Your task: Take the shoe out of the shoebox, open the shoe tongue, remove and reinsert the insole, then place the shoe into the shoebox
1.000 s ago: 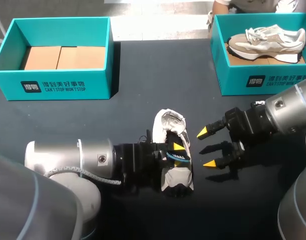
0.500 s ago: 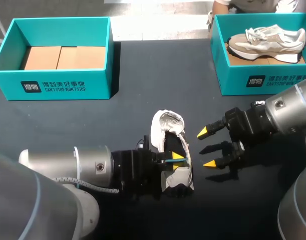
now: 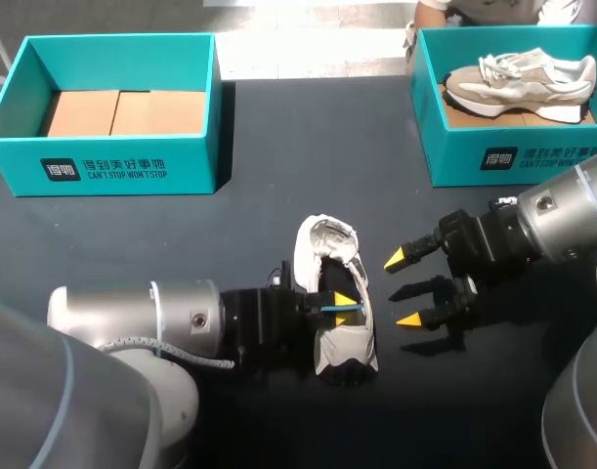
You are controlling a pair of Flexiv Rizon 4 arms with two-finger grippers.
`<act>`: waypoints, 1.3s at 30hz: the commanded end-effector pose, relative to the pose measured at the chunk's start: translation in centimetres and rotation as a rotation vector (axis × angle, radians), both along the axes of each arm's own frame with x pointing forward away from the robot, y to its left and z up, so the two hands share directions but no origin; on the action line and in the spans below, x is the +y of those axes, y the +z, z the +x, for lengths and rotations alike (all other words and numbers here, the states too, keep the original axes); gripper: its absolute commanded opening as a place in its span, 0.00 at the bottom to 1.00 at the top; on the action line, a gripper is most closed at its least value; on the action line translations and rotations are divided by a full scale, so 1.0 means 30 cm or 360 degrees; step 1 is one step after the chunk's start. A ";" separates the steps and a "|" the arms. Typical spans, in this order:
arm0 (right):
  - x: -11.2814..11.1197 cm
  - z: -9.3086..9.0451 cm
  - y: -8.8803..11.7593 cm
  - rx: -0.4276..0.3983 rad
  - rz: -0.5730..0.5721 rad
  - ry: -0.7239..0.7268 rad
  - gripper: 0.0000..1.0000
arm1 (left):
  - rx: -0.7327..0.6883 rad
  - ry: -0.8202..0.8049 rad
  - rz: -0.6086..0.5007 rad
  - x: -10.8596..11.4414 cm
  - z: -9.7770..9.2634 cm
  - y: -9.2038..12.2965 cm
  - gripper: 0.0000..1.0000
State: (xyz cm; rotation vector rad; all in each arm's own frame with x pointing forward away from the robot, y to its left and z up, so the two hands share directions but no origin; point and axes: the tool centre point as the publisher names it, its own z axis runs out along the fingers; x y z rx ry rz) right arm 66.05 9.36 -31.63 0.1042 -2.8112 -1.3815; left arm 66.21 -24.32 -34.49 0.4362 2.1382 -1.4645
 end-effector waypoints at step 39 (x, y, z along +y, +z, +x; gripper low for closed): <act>0.007 -0.001 -0.001 -0.0001 -0.0007 -0.0004 1.00 | 0.0026 0.0026 0.0081 0.012 -0.025 -0.027 0.00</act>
